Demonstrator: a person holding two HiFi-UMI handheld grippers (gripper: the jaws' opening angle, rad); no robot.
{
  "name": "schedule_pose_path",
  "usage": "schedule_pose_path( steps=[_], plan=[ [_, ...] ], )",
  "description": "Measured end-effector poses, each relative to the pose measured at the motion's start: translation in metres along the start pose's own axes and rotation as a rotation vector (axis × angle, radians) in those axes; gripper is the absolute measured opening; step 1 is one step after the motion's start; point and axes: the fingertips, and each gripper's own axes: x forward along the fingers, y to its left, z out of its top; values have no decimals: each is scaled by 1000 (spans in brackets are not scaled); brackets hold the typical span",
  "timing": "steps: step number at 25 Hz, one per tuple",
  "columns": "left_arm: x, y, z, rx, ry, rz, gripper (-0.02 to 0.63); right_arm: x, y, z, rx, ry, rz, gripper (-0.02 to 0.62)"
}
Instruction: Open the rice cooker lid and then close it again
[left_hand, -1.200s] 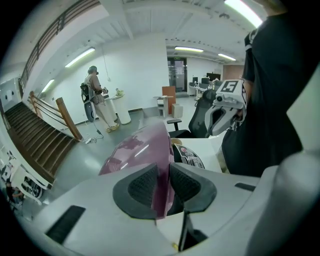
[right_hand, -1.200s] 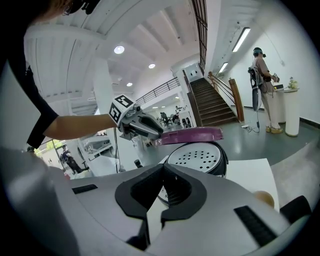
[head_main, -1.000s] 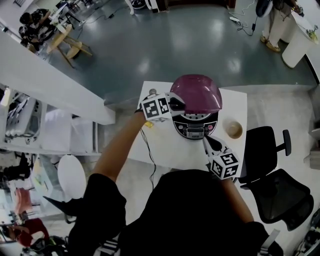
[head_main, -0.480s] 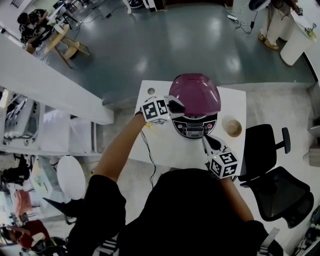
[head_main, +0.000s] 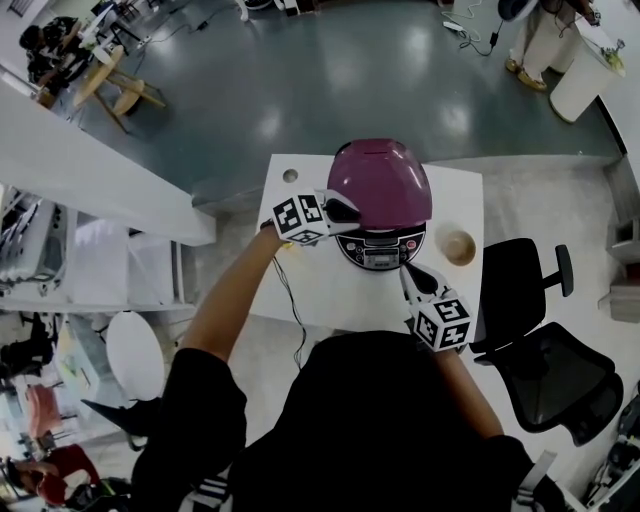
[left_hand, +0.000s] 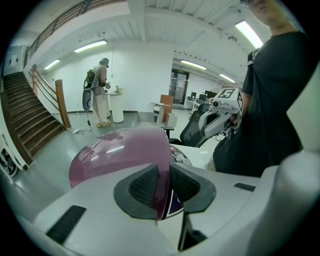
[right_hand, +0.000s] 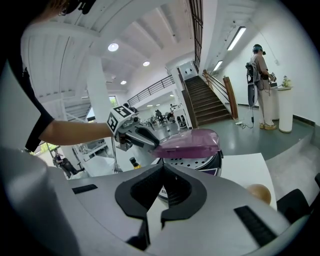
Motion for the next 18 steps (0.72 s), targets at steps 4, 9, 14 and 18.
schedule_pose_path(
  steps=[4, 9, 14, 18],
  plan=[
    [6, 1, -4, -14, -2, 4, 43, 0, 0, -2, 3, 2, 1, 0],
    [8, 4, -7, -35, -4, 3, 15, 1, -2, -3, 8, 2, -5, 0],
    [17, 2, -14, -32, 27, -3, 9, 2, -6, -3, 19, 1, -7, -1],
    [22, 1, -18, -24, 48, -1, 6, 3, -9, -2, 19, 3, -8, 0]
  ],
)
